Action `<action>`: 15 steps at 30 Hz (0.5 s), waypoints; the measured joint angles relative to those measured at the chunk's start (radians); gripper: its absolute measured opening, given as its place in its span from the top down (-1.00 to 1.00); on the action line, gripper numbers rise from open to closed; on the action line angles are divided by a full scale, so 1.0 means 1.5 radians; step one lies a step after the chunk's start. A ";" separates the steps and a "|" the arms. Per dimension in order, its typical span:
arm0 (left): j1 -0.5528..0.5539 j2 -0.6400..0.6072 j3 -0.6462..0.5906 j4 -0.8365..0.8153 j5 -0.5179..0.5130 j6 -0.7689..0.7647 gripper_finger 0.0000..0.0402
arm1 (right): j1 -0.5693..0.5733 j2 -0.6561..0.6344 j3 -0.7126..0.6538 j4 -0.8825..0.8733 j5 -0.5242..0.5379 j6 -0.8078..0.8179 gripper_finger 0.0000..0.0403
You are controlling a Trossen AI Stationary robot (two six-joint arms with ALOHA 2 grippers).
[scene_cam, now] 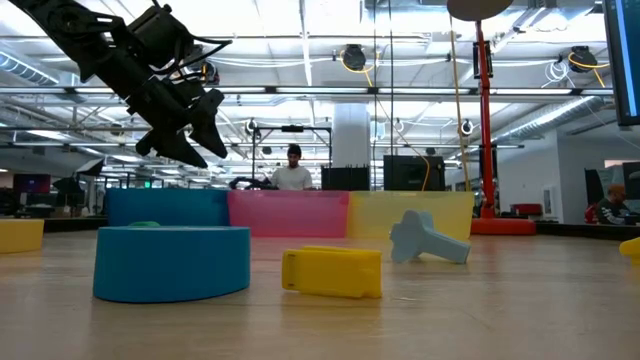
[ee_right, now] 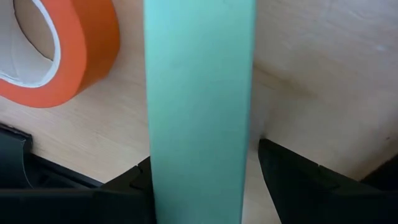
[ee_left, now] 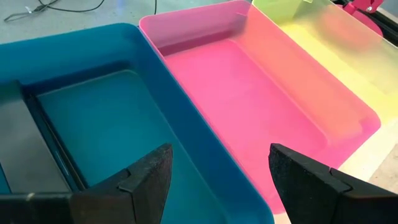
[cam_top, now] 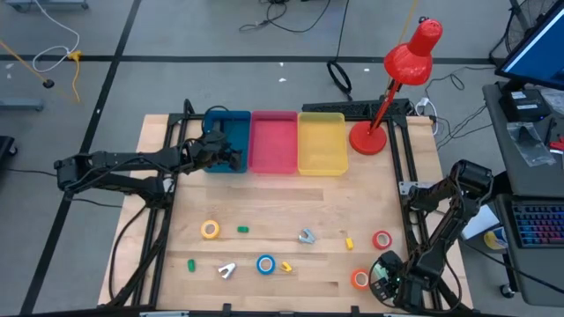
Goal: Pick and place Stapler, Stapler remover, tape
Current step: Put the light blue stapler into the blue bin
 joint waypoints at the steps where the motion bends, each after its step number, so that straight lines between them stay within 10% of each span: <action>1: 0.000 0.000 0.000 0.000 0.000 0.000 -0.33 | 0.000 0.000 0.000 0.001 0.000 -0.004 -0.05; 15: 0.000 0.000 0.000 0.000 0.000 0.000 -0.33 | -0.001 0.001 0.000 0.002 -0.001 -0.053 -0.05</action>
